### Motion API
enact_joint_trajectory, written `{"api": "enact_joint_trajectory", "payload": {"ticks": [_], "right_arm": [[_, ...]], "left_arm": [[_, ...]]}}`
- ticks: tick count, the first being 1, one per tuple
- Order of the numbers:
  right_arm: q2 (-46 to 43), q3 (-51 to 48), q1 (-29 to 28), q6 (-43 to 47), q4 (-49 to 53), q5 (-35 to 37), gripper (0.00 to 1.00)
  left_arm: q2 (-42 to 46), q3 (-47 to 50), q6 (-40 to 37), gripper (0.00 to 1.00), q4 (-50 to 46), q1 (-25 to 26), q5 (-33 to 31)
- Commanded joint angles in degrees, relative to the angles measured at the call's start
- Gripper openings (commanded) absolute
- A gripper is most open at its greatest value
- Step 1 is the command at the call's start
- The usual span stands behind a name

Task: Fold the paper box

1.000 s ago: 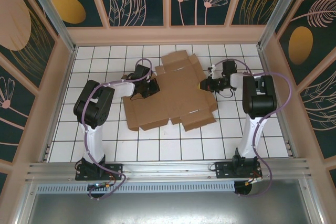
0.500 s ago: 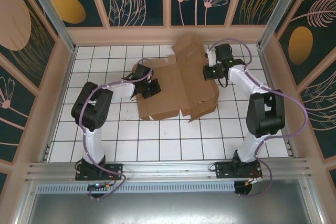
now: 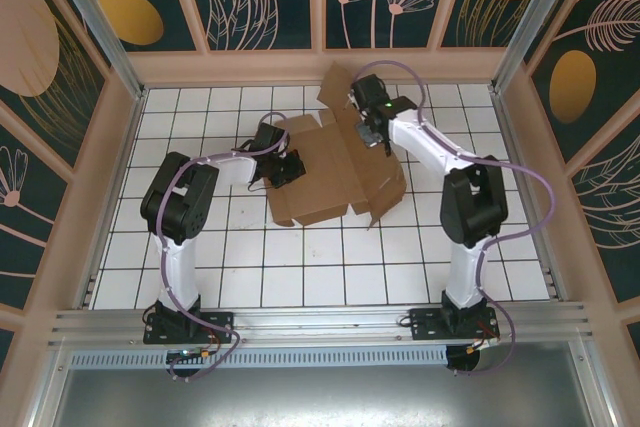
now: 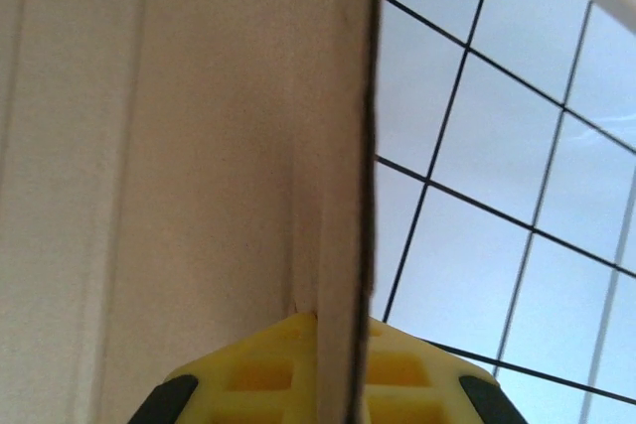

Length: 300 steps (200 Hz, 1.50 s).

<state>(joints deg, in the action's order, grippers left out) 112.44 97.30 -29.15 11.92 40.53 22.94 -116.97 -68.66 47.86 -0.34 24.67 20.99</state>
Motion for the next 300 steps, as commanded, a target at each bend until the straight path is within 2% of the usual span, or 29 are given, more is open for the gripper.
{"api": "enact_joint_trajectory", "payload": {"ticks": [1,41,73,96,153,200,229,278,300], "right_arm": [[4.62,4.91,-5.56,0.02,4.34,7.68,0.00],[11.40,10.97,-14.26,-4.18,6.74,8.11,0.00],[16.21,16.40,-18.74,-7.70,9.57,3.17,0.01],[16.81,17.05,-19.55,-9.47,8.93,-0.50,0.00],[12.38,16.06,-13.87,-10.19,7.36,-6.71,0.00],[3.97,14.64,-2.86,-8.19,5.95,-15.12,0.03],[2.21,11.67,1.28,-5.18,4.34,-16.86,0.03],[3.02,6.28,2.89,-1.74,1.03,-9.16,0.03],[3.41,4.46,2.60,0.08,-0.77,-3.35,0.09]], "left_arm": [[-1.75,2.60,1.39,0.00,-0.58,-0.16,1.08],[-1.64,4.54,2.99,0.00,2.03,-0.17,2.37],[-1.66,5.03,3.54,0.00,3.03,-0.22,2.74],[-1.77,5.12,3.78,0.00,3.50,-0.21,2.82],[-1.62,4.81,3.42,0.00,1.93,-0.23,1.26],[1.79,5.64,3.17,0.00,-1.75,-0.76,-4.73],[4.15,5.25,2.87,0.00,-1.90,-0.76,-3.94],[6.72,6.01,2.11,0.00,-3.70,-0.76,-3.68],[7.13,6.79,2.11,0.00,-3.34,-0.76,-3.41]]}}
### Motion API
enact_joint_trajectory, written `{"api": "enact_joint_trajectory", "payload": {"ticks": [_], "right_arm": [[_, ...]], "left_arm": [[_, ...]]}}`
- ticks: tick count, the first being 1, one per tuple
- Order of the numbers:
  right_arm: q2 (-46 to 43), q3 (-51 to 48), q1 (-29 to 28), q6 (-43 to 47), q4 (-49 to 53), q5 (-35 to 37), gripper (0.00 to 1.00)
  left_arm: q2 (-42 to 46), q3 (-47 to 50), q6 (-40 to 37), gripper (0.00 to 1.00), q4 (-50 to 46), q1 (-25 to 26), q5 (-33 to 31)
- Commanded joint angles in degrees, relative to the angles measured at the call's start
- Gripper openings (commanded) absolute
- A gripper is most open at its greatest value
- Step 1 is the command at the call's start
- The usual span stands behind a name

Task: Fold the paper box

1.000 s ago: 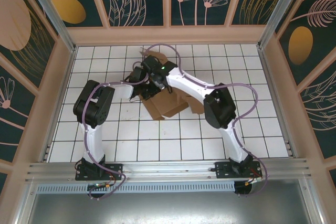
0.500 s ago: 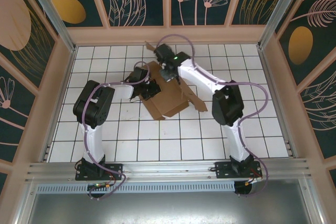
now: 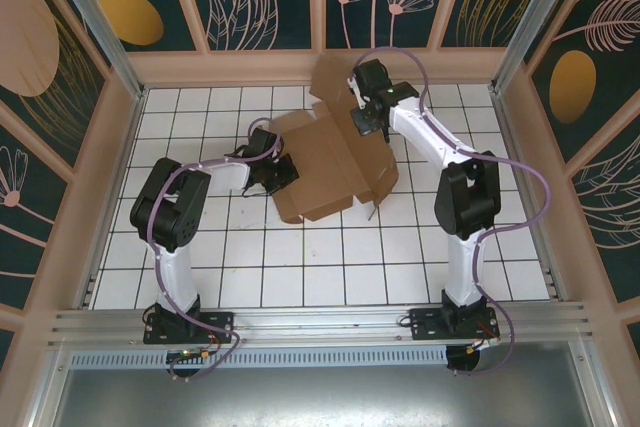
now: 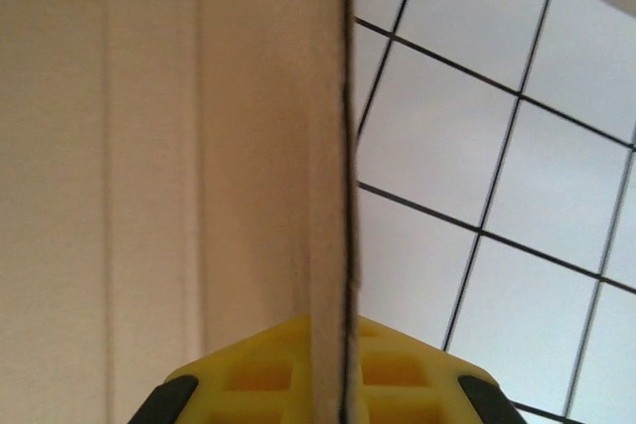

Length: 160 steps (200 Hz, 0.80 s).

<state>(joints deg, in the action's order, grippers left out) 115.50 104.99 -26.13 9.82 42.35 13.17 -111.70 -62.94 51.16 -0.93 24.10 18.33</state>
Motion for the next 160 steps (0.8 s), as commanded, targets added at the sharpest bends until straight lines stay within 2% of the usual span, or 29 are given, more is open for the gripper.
{"api": "enact_joint_trajectory", "payload": {"ticks": [1,16,36,74,104,160], "right_arm": [[0.39,-3.27,-0.42,2.24,-2.60,6.47,0.09],[0.53,-3.47,-0.18,2.27,-2.71,5.95,0.12],[-0.99,-4.66,0.56,1.70,-3.56,-1.37,0.15],[-3.88,-12.98,2.27,2.30,-7.39,-13.33,0.20],[-4.92,-20.93,3.29,-0.78,-12.07,-24.77,0.24],[-3.68,-32.32,3.82,-6.78,-20.00,-26.40,0.27]], "left_arm": [[1.80,1.06,-1.26,0.00,-2.80,-0.19,-0.74],[1.40,0.89,-1.59,0.00,-3.11,-0.20,-0.83],[2.24,1.02,-1.35,0.00,-3.29,-0.19,-1.01],[7.91,-1.87,-3.62,0.00,-4.88,-0.20,-1.24],[7.76,-3.71,-4.24,0.07,-6.18,-0.19,1.13],[8.05,8.58,0.90,0.00,0.47,-0.19,2.93]]}}
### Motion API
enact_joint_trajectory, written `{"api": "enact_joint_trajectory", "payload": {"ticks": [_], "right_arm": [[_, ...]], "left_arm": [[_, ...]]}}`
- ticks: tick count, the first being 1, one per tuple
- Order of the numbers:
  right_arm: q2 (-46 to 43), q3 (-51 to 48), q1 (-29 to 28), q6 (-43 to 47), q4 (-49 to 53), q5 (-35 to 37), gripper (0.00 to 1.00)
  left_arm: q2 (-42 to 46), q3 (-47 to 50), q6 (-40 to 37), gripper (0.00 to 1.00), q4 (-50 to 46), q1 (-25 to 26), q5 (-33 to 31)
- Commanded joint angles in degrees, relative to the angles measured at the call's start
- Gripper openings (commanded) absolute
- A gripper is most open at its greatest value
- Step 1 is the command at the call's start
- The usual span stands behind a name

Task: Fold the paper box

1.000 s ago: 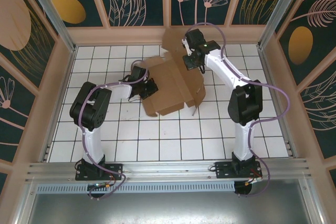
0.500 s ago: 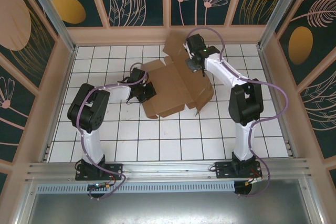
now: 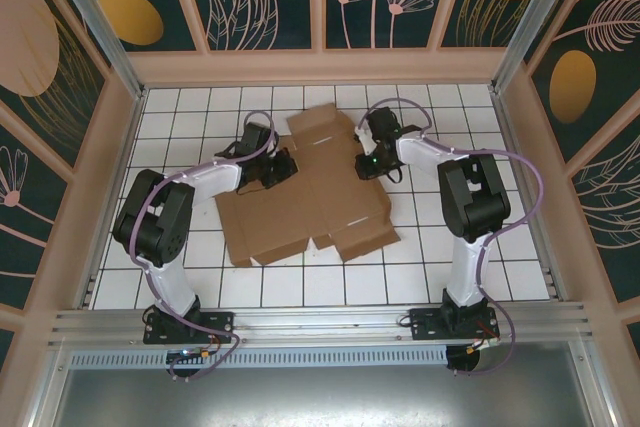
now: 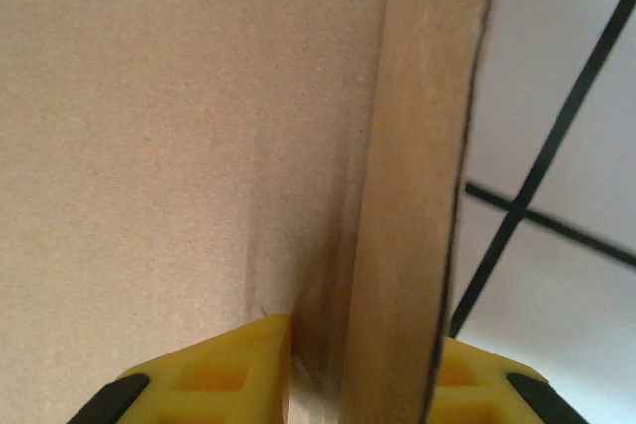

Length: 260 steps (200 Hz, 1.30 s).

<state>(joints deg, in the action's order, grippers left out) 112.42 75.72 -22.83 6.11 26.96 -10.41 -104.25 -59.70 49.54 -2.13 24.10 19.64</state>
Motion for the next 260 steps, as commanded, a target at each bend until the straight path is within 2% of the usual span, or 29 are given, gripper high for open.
{"api": "enact_joint_trajectory", "payload": {"ticks": [1,18,37,69,89,106,118,130,140,154,176,200,222,245,260], "right_arm": [[-0.61,-3.27,0.56,-3.09,-4.76,-2.75,0.27],[-1.26,-5.97,0.67,-3.38,-7.04,-2.64,0.34],[-1.46,-7.17,1.07,-3.51,-8.31,-2.71,0.34],[0.30,-4.65,-0.07,-2.96,-6.55,0.72,0.11],[0.92,-3.19,-2.89,-2.08,-5.23,11.98,0.08],[2.52,-2.07,-7.34,-0.83,-4.20,30.10,0.08],[3.94,-2.27,-10.70,1.47,-4.77,39.25,0.08],[5.39,-2.43,-13.26,3.07,-5.61,44.69,0.08],[6.00,-2.50,-14.50,4.00,-6.41,46.46,0.08],[5.61,-2.59,-14.82,4.89,-7.86,45.29,0.07],[1.06,-5.71,-14.80,9.82,-14.20,39.05,0.10],[-2.85,-6.69,-12.93,14.24,-16.33,29.52,0.21],[-3.70,-4.41,-9.01,13.65,-14.24,18.00,0.32],[-3.66,-3.85,-8.82,15.04,-14.78,16.05,0.45],[-3.58,-2.86,-5.83,14.08,-14.75,13.13,0.50]], "left_arm": [[0.65,5.50,2.59,0.00,1.72,-0.19,1.58],[0.98,6.28,2.08,0.00,0.65,-0.17,0.54],[1.09,6.10,1.22,0.00,-0.33,-0.19,-0.72],[0.76,6.53,1.54,0.00,0.05,-0.19,-0.78],[1.15,6.50,1.37,0.00,-0.20,-0.23,-1.49],[1.34,6.10,1.23,0.00,-0.67,-0.19,-1.60],[1.34,5.87,1.18,0.00,-0.76,-0.19,-1.53],[1.38,5.53,1.16,0.00,-1.03,-0.19,-1.47],[1.45,5.14,1.12,0.00,-1.19,-0.24,-1.53],[1.77,4.33,0.95,0.00,-2.06,-0.19,-1.75],[3.07,-0.02,-0.43,0.00,-4.91,-0.26,-2.76],[4.98,-1.86,-2.10,0.03,-6.51,-0.44,-2.99],[5.72,-0.96,-1.95,0.05,-5.70,-1.19,-1.84],[5.72,0.20,-0.75,0.07,-4.08,-1.60,0.03],[5.68,0.37,-0.66,0.09,-3.80,-1.60,1.27]]}}
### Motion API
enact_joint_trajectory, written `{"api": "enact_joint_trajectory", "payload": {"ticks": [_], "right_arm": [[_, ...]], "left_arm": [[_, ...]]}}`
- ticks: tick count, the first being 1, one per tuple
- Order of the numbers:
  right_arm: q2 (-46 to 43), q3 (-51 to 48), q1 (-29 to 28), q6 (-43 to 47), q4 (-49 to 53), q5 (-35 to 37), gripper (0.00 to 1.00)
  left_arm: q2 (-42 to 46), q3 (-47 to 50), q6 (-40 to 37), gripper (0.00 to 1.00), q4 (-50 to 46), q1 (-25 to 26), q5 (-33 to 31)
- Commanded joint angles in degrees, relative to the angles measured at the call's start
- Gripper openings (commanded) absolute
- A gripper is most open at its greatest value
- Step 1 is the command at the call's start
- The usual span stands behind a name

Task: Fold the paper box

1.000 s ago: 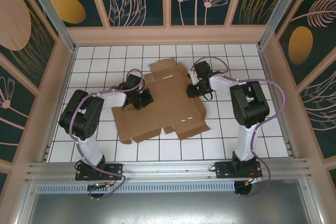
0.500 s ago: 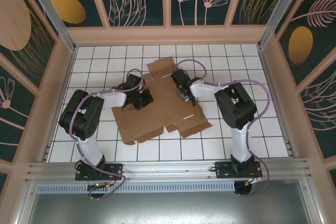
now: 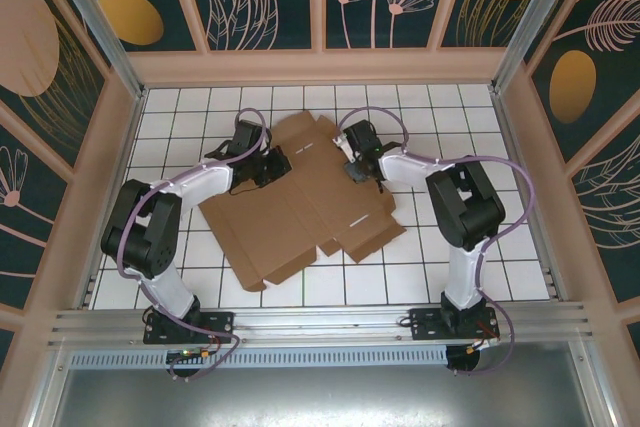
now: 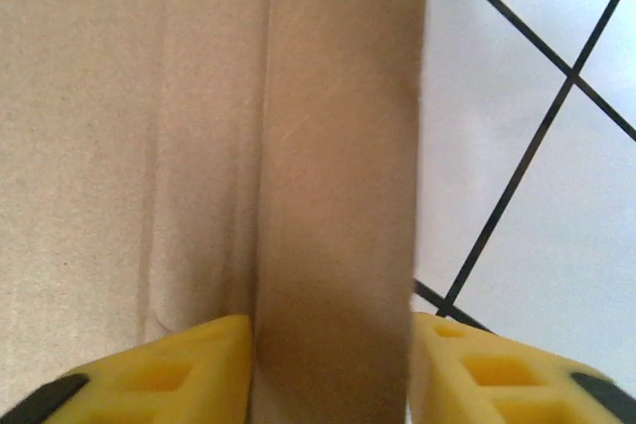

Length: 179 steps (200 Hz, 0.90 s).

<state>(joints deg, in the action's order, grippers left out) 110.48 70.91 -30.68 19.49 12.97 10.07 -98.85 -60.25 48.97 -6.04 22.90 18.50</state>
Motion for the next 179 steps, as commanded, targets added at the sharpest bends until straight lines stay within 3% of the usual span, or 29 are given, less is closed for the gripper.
{"api": "enact_joint_trajectory", "payload": {"ticks": [1,53,69,101,115,155,179], "right_arm": [[-1.61,2.04,2.20,0.63,-0.71,-7.61,0.50],[0.02,4.90,5.49,-2.15,3.14,-18.29,0.48],[-0.85,5.72,5.41,-5.06,3.96,-15.65,0.49],[-7.00,1.59,3.13,-12.63,1.94,-2.41,0.45],[-10.77,-2.05,3.04,-15.90,0.91,-3.69,0.42],[-19.58,-10.39,0.62,-24.33,0.03,-2.01,0.11],[-21.44,-14.09,-0.35,-26.66,1.58,-6.03,0.00]], "left_arm": [[0.30,0.88,-0.10,0.09,0.09,-0.40,2.41],[1.96,4.17,-0.05,0.15,0.39,-1.18,5.80],[3.76,7.01,-0.76,0.15,-0.94,-1.27,5.06],[9.31,8.72,-4.15,0.10,-6.27,-1.27,-2.10],[8.80,8.75,-5.03,0.05,-7.78,-1.36,-4.36],[4.79,9.78,-4.45,0.00,-7.21,-1.44,-4.33],[3.94,10.22,-3.66,0.00,-6.23,-1.45,-3.81]]}}
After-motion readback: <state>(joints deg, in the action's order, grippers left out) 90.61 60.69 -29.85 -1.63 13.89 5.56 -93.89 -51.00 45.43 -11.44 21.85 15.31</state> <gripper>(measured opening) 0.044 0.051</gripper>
